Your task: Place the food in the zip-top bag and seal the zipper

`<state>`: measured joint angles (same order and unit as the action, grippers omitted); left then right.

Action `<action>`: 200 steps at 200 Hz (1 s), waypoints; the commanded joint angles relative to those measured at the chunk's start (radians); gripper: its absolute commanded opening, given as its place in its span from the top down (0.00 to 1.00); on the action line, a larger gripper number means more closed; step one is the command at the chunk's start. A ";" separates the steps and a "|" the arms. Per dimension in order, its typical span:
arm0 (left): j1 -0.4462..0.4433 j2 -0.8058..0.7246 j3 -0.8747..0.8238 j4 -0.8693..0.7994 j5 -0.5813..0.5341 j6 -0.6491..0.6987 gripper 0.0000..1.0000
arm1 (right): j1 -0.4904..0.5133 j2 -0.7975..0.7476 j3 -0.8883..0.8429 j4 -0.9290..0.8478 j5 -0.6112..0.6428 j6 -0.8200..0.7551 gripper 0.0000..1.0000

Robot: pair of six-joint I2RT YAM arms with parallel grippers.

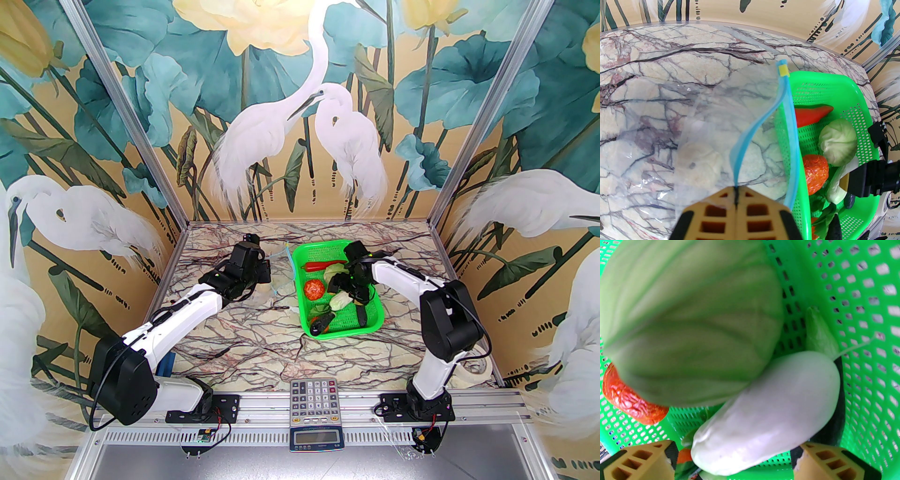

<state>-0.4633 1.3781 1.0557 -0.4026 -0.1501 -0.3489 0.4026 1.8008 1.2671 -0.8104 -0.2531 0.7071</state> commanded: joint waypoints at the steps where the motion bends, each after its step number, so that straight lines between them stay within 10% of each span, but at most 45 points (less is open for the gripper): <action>1: 0.016 -0.003 0.039 -0.015 0.025 0.028 1.00 | 0.001 0.026 0.007 0.037 0.022 0.030 0.13; 41: 0.038 0.022 0.067 -0.028 0.052 0.050 1.00 | 0.001 0.070 0.008 0.064 0.040 0.037 0.17; 120: 0.051 0.065 0.108 -0.029 0.077 0.061 1.00 | 0.001 0.038 -0.005 0.125 0.023 0.068 0.63; 200: 0.051 0.088 0.118 -0.008 0.098 0.041 1.00 | 0.001 -0.128 0.068 0.200 0.060 0.091 0.69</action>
<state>-0.4191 1.4574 1.1442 -0.4217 -0.0772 -0.3096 0.4038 1.7351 1.2781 -0.6575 -0.2073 0.7834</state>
